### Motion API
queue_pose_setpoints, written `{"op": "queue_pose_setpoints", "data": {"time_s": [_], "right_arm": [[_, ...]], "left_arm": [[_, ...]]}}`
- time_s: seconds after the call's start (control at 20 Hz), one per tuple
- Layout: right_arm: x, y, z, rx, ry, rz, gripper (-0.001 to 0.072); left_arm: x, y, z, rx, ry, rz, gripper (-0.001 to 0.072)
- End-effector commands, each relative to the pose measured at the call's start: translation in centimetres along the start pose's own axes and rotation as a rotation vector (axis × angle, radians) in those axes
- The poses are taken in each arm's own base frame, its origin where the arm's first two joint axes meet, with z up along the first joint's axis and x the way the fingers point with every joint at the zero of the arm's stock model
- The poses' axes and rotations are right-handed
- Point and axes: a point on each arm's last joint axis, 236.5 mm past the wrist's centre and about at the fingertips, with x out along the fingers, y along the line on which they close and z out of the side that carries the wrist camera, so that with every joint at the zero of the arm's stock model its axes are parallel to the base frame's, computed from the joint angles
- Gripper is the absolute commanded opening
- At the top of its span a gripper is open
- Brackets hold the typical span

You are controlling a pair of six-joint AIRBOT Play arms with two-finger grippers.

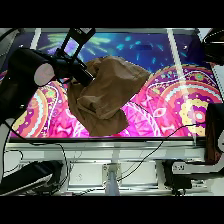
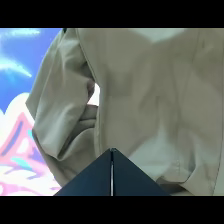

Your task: Fold the clothes and pants, and hang the long-sleeved shirts on hangers.

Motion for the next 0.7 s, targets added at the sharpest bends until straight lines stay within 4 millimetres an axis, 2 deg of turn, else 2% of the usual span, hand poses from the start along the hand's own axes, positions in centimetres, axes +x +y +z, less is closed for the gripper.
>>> {"op": "queue_pose_setpoints", "data": {"time_s": [0.0,0.2,0.35,0.45,0.65], "right_arm": [[-0.1,0.0,0.0,-0.001,-0.001,0.0,0.0036],[-0.1,0.0,0.0,-0.001,-0.001,0.0,0.0035],[-0.1,0.1,0.0,-0.001,-0.001,0.0,0.0036],[-0.1,0.1,0.0,-0.001,-0.001,0.0,0.0035],[-0.1,0.0,0.0,-0.001,-0.001,0.0,0.0035]], "left_arm": [[0.6,-0.1,-0.2,0.002,0.015,-0.004,0.0013],[1.2,-0.3,-0.4,0.005,0.028,-0.007,0.0013],[2.6,0.3,-0.4,-0.006,-0.009,0.009,0.0013],[4.3,0.5,-2.4,-0.075,0.026,-0.008,0.0013],[7.1,-0.5,-8.8,-0.242,0.152,-0.09,0.0013]]}}
